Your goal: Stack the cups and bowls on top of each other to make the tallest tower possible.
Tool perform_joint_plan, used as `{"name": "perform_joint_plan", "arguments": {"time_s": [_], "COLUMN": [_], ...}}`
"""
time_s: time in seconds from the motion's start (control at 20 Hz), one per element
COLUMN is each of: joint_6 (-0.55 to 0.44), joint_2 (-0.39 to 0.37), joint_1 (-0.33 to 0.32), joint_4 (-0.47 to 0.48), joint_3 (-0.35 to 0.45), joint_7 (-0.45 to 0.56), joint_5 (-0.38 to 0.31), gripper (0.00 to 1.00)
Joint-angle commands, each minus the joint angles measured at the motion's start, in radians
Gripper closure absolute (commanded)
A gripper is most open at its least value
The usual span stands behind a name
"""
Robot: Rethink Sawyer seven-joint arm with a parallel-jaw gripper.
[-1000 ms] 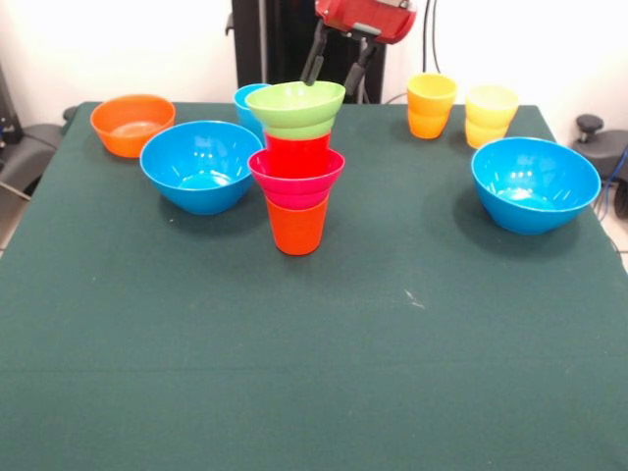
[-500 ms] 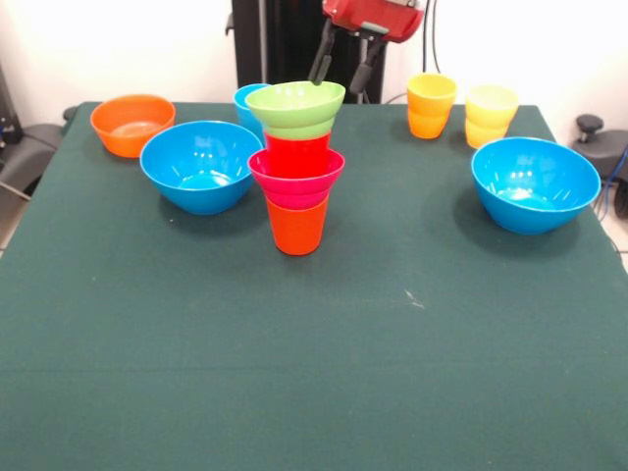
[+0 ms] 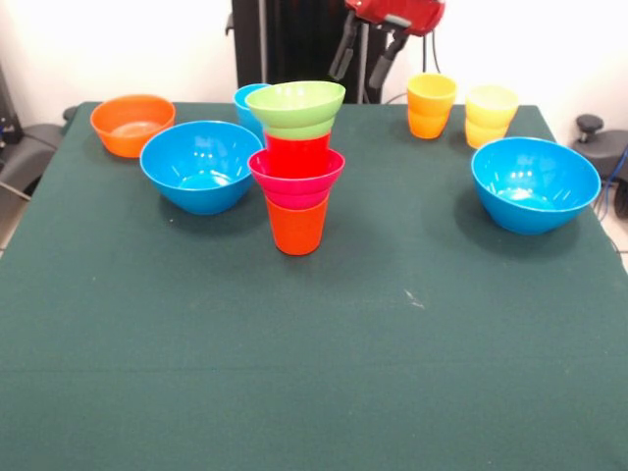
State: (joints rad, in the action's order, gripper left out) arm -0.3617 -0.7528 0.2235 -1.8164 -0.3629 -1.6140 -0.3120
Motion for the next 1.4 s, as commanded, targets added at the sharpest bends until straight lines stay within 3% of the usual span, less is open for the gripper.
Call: {"name": "perform_joint_plan", "arguments": {"time_s": [0.05, 0.6, 0.85, 1.05, 1.4], "joint_6": [-0.131, -0.231, -0.195, -0.183, -0.234], "joint_2": [-0.017, -0.029, -0.044, 0.002, 0.084], "joint_1": [0.041, 0.076, -0.043, -0.129, -0.196], "joint_4": [0.064, 0.125, 0.131, 0.184, 0.266], "joint_3": [0.026, 0.005, 0.142, 0.253, 0.382], "joint_7": [-0.174, -0.164, -0.077, -0.019, 0.03], "joint_5": [0.049, 0.087, 0.154, 0.195, 0.214], "gripper": [0.0, 0.0, 0.0, 0.0, 0.0]}}
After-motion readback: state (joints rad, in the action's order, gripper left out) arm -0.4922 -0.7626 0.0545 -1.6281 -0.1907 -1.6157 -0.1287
